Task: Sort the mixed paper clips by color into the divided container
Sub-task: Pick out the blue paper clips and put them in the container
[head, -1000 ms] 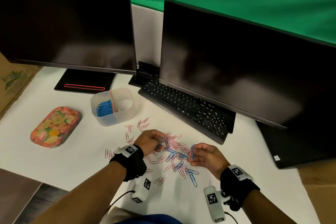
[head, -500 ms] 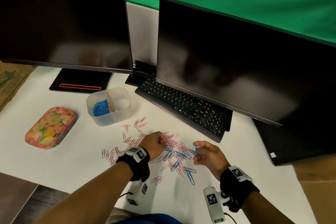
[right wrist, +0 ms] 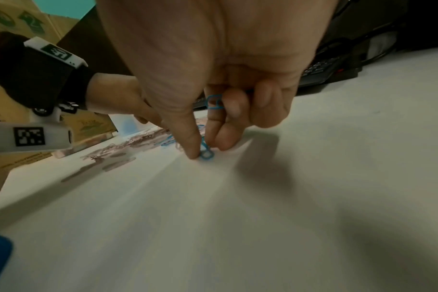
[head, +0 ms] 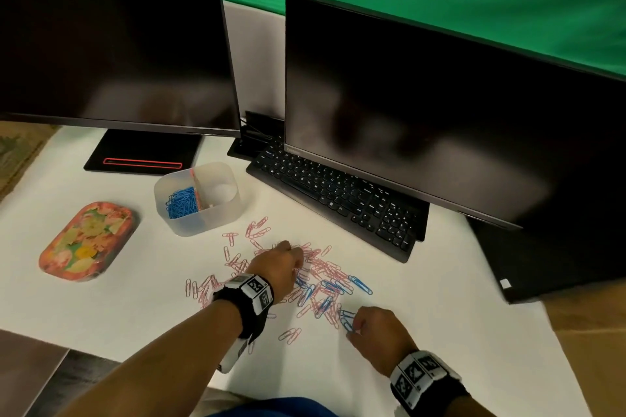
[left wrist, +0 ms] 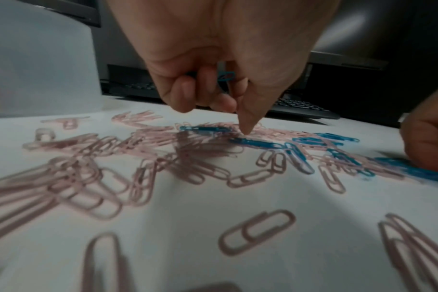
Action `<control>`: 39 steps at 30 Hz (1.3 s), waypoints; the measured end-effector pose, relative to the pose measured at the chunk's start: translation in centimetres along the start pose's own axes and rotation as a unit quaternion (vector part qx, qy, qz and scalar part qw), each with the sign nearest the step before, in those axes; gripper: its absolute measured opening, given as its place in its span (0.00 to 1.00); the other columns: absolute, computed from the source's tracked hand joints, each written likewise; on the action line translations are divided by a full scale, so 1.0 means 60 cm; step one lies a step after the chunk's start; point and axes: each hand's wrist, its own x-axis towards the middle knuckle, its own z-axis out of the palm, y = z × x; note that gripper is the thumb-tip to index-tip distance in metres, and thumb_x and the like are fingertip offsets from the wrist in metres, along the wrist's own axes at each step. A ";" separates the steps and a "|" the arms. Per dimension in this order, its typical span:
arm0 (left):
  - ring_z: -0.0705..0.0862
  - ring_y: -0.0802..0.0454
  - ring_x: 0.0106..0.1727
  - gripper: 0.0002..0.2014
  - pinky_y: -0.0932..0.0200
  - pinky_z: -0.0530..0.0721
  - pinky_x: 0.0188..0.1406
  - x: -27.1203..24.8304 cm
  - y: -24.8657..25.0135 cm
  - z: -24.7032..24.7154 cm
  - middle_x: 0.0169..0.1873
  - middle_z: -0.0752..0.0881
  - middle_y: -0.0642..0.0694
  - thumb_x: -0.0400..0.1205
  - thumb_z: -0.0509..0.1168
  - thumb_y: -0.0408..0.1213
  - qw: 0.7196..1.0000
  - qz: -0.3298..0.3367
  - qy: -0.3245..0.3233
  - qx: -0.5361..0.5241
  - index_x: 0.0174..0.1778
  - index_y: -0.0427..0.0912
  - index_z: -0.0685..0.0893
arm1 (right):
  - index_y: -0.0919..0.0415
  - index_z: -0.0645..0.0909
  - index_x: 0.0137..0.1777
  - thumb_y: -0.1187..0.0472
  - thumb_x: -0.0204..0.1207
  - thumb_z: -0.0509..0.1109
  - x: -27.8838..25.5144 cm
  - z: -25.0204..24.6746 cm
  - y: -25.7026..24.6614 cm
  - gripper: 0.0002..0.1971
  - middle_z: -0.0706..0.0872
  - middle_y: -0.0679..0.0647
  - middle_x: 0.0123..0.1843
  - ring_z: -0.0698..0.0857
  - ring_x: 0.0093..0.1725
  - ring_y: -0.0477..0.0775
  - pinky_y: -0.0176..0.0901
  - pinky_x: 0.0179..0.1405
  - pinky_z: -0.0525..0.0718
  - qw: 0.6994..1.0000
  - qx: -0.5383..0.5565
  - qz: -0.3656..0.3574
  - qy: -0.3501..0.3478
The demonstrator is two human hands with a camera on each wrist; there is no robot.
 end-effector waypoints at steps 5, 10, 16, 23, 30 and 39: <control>0.84 0.44 0.54 0.14 0.56 0.81 0.49 0.009 0.007 0.010 0.61 0.75 0.48 0.77 0.65 0.30 0.997 0.046 -0.048 0.049 0.55 0.50 0.83 | 0.55 0.86 0.49 0.56 0.76 0.68 0.007 0.014 -0.011 0.07 0.89 0.51 0.51 0.86 0.51 0.51 0.42 0.52 0.85 1.000 -0.008 -0.016 0.006; 0.84 0.45 0.46 0.06 0.56 0.82 0.43 0.013 -0.001 0.009 0.54 0.78 0.49 0.77 0.64 0.34 0.998 0.042 -0.025 0.035 0.45 0.49 0.84 | 0.48 0.77 0.43 0.64 0.73 0.68 0.012 0.017 -0.008 0.08 0.88 0.51 0.51 0.87 0.50 0.50 0.43 0.52 0.87 0.999 0.036 -0.006 0.005; 0.85 0.49 0.43 0.04 0.56 0.85 0.44 0.011 -0.008 0.000 0.40 0.87 0.51 0.77 0.65 0.37 0.996 0.008 0.025 -0.089 0.42 0.52 0.83 | 0.48 0.77 0.43 0.68 0.74 0.66 0.013 0.018 -0.003 0.11 0.86 0.49 0.47 0.87 0.49 0.48 0.32 0.50 0.85 0.998 0.063 -0.011 -0.002; 0.80 0.50 0.34 0.11 0.63 0.76 0.32 0.019 -0.003 -0.026 0.35 0.85 0.44 0.82 0.59 0.31 0.895 -0.112 -0.002 -0.432 0.54 0.45 0.85 | 0.52 0.79 0.39 0.64 0.71 0.65 0.005 -0.014 -0.011 0.05 0.79 0.44 0.32 0.77 0.32 0.43 0.29 0.34 0.75 0.974 0.224 0.004 -0.040; 0.70 0.49 0.23 0.07 0.62 0.65 0.22 0.012 0.019 -0.049 0.27 0.73 0.43 0.76 0.54 0.31 0.730 -0.181 -0.089 -0.653 0.35 0.39 0.75 | 0.64 0.70 0.28 0.65 0.73 0.55 0.030 -0.055 -0.025 0.12 0.71 0.59 0.27 0.70 0.25 0.55 0.42 0.25 0.64 0.778 0.605 0.161 -0.047; 0.84 0.45 0.54 0.12 0.57 0.81 0.50 -0.007 0.043 0.003 0.53 0.86 0.44 0.78 0.68 0.44 0.995 -0.022 -0.081 -0.047 0.53 0.43 0.83 | 0.66 0.79 0.41 0.73 0.76 0.65 0.045 -0.051 -0.020 0.05 0.74 0.56 0.30 0.72 0.25 0.51 0.40 0.22 0.67 0.726 0.656 0.187 -0.084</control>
